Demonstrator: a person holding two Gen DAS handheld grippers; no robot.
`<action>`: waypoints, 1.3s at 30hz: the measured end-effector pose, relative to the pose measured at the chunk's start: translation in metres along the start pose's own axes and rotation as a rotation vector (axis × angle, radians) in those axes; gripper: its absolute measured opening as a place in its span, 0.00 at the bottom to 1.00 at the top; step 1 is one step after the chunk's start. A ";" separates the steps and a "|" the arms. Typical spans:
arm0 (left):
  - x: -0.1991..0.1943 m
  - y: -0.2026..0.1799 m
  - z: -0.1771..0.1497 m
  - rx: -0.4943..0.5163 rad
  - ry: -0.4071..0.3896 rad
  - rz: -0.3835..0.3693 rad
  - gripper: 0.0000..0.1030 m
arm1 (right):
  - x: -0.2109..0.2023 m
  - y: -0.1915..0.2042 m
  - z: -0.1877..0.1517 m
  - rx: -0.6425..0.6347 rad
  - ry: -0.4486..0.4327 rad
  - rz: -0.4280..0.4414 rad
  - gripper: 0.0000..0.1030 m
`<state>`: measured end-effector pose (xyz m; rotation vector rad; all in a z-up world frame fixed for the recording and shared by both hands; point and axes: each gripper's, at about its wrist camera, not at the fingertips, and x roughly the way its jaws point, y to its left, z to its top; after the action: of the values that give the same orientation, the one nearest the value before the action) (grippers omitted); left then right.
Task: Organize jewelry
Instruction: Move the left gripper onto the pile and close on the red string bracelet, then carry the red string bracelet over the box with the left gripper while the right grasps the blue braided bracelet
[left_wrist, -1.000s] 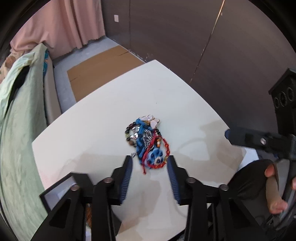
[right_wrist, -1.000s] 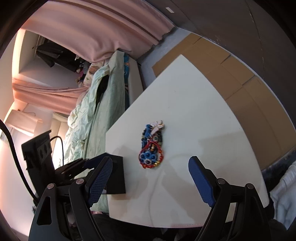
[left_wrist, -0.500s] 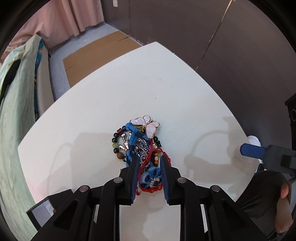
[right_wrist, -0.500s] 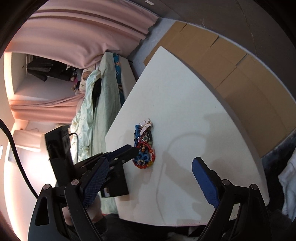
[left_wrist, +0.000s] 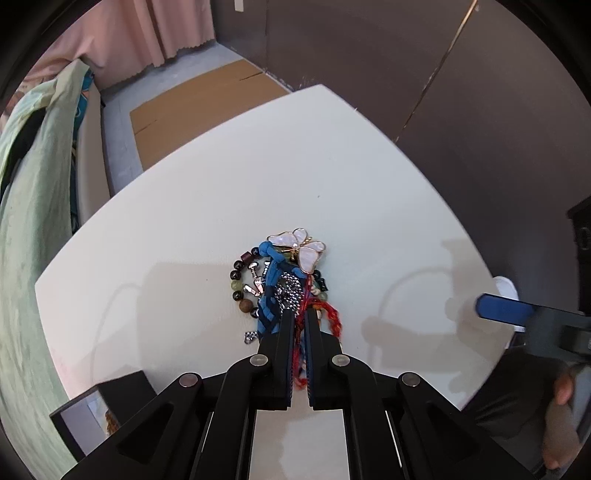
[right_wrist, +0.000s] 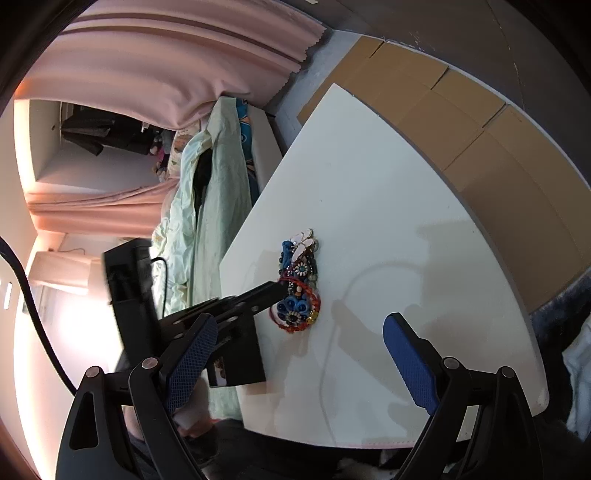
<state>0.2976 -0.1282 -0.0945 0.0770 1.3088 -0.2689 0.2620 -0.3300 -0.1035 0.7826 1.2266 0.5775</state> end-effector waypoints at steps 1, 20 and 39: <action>-0.004 -0.001 -0.001 0.002 -0.008 -0.002 0.05 | 0.001 0.000 0.001 0.002 0.001 -0.003 0.89; -0.075 0.010 -0.025 0.007 -0.168 0.001 0.05 | 0.026 0.033 0.010 -0.120 -0.046 -0.098 0.80; -0.110 0.073 -0.070 -0.101 -0.217 0.034 0.05 | 0.104 0.073 -0.013 -0.325 0.069 -0.373 0.65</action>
<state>0.2232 -0.0267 -0.0137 -0.0153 1.1022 -0.1765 0.2775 -0.2037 -0.1101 0.2531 1.2630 0.4816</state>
